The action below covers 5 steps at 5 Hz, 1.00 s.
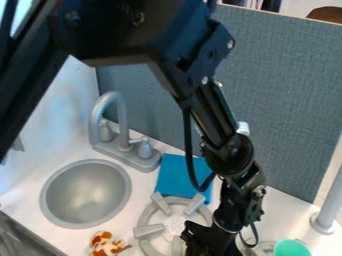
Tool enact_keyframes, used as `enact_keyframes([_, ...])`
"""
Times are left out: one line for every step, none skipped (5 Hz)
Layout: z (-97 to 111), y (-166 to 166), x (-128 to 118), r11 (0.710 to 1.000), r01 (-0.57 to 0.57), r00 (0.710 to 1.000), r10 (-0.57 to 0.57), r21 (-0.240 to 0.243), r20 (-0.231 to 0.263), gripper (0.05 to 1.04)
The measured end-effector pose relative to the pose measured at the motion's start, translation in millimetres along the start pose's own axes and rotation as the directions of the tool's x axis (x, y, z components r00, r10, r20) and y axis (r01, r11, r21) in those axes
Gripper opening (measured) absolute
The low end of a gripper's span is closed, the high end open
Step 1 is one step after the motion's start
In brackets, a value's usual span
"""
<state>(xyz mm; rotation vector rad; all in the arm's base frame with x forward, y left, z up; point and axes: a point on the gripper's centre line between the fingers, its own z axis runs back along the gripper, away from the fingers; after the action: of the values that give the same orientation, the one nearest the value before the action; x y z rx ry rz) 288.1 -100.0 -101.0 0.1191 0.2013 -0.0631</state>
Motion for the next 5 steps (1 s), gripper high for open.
enact_keyframes([-2.7, 0.0, 3.1, 1.0, -0.022, 1.0, 0.022, 0.011, -0.002, 0.726])
enact_keyframes([-3.1, -2.6, 2.8, 1.0, -0.025, 1.0, 0.025, 0.014, -0.009, 0.966])
enact_keyframes([-1.6, 0.8, -8.8, 0.998, -0.059, 0.998, 0.059, 0.002, 0.01, 0.99])
enact_keyframes([32.7, 9.5, -14.0, 0.995, -0.093, 0.99, 0.097, -0.041, 0.099, 0.993])
enact_keyframes([47.4, 24.9, -25.4, 0.986, -0.155, 0.975, 0.163, -0.063, 0.153, 0.995])
